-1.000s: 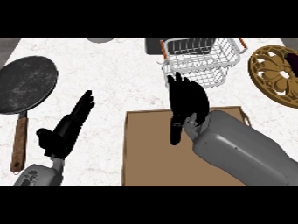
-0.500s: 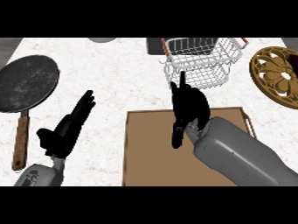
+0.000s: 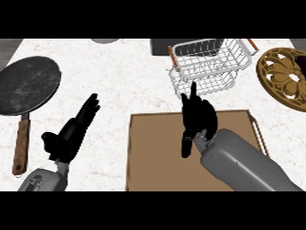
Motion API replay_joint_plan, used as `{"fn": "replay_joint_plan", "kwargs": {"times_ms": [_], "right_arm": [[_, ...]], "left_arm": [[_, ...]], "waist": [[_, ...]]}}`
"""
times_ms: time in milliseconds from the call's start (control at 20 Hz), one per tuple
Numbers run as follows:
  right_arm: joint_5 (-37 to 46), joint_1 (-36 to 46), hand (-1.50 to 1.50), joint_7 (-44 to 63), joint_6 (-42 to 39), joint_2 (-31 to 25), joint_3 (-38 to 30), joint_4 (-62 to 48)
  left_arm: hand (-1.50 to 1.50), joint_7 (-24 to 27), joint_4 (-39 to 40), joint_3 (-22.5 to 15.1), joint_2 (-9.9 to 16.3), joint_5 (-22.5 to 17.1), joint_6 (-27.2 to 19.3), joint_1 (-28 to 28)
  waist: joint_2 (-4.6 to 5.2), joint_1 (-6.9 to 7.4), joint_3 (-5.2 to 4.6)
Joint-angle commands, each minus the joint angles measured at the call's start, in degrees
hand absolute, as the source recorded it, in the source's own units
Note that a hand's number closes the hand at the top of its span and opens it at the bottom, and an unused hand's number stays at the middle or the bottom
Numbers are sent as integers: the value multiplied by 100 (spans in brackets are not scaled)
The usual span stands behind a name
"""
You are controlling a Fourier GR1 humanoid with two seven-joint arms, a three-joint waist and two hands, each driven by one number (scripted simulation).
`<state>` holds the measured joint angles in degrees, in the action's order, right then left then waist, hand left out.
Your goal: Pick the cupcake from the tray and place it in the tiered basket
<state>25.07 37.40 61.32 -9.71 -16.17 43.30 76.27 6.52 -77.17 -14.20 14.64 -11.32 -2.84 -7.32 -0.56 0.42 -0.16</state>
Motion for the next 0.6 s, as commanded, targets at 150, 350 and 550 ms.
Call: {"fn": "replay_joint_plan", "kwargs": {"times_ms": [150, 350, 550], "right_arm": [[523, -385, -150, 120, 160, 148, -336, -563], [829, -430, -150, 2, 10, 385, -695, -786], [1061, -605, 150, -847, 512, 378, -860, -478]], "left_arm": [[0, 166, 237, 123, -110, 118, 83, -13], [0, -35, -279, 141, -78, 199, 148, 228], [0, -35, -249, 169, -119, 304, 153, 271]], "waist": [[61, -37, 14], [52, -11, 16], [52, -21, 16]]}}
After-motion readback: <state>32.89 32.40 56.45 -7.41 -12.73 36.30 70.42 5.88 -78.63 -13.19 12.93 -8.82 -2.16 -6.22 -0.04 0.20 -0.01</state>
